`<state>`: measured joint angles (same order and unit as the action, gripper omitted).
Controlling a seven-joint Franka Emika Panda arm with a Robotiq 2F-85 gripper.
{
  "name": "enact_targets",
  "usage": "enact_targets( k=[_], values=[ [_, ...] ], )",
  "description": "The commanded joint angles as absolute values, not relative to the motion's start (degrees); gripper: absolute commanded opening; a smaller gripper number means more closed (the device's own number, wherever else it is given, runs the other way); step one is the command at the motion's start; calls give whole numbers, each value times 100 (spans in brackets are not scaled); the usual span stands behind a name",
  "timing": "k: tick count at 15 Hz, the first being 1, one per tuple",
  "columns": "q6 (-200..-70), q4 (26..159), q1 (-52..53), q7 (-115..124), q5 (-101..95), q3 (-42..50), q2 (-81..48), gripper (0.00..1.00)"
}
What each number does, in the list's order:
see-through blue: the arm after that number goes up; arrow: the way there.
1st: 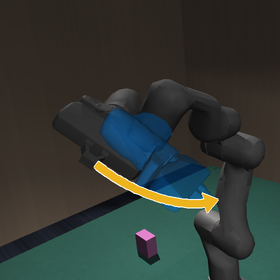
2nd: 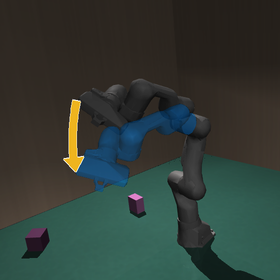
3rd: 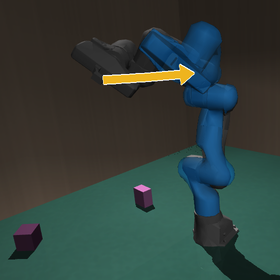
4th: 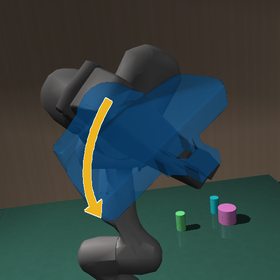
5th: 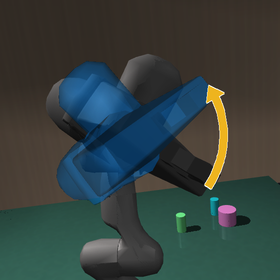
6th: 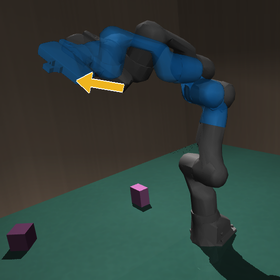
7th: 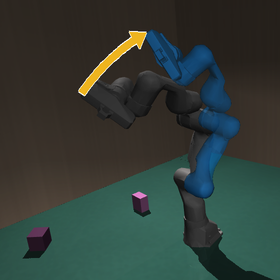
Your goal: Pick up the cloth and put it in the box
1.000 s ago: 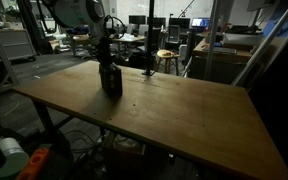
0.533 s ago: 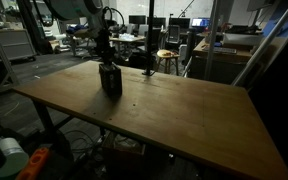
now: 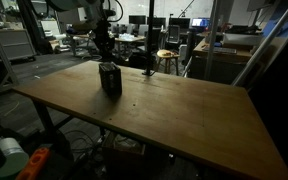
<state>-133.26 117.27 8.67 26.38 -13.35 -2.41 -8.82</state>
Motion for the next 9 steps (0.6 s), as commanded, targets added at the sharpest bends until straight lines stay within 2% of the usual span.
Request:
enact_targets(
  k=[1, 3, 9],
  values=[
    [-13507, 11914, 852, 2701, -1342, -252, -723, 6],
    [-13549, 11943, 847, 2703, -1344, -245, -737, 0],
    [-13700, 12045, 783, 2675, -1336, -203, -777, 1]
  ],
)
